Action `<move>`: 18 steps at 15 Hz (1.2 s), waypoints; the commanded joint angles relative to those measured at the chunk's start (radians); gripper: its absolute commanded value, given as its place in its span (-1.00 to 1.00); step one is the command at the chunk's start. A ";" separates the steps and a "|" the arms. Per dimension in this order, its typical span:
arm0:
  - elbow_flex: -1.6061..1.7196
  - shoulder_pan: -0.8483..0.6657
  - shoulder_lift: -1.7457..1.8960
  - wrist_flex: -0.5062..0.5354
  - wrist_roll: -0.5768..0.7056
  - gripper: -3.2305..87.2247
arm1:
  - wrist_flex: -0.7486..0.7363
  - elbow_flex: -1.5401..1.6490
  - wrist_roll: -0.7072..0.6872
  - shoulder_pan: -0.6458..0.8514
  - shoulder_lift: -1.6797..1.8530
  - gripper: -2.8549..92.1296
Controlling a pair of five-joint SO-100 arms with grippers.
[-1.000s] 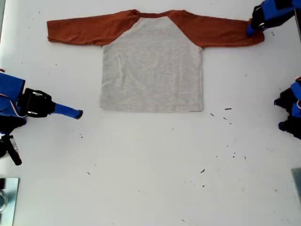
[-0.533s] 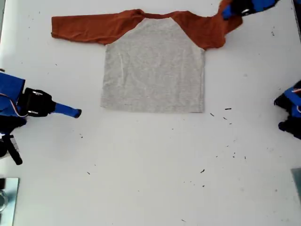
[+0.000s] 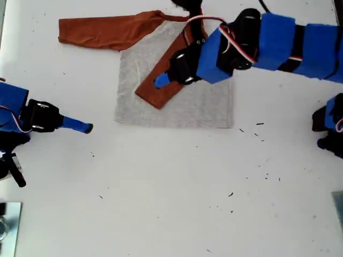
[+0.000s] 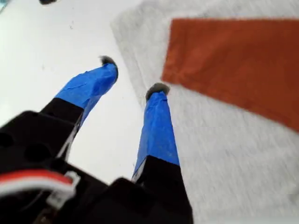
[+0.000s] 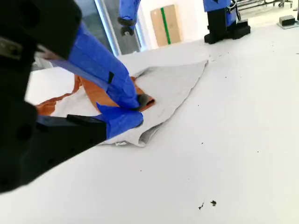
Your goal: Fold t shirt
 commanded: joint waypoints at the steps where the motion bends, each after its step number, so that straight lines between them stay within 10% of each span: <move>1: 0.009 -0.020 0.008 0.003 -0.002 -0.92 | 0.069 0.178 -0.041 0.071 0.322 -0.59; 6: 0.009 -0.037 0.008 0.005 -0.031 -0.94 | -0.060 1.500 0.048 0.301 1.335 -0.86; 11: -0.074 -0.021 -0.066 -0.172 -0.225 -0.94 | 0.109 1.988 0.170 0.190 1.939 -0.87; 14: -0.762 -0.133 -0.850 0.210 -0.362 -0.94 | 0.109 1.979 0.110 0.224 1.939 -0.87; 15: -1.020 -0.281 -1.046 0.408 -0.296 -0.94 | 0.109 1.980 0.109 0.227 1.939 -0.87; 18: -1.295 -0.848 -1.272 0.483 0.192 -0.94 | 0.114 1.982 0.118 0.209 1.939 -0.87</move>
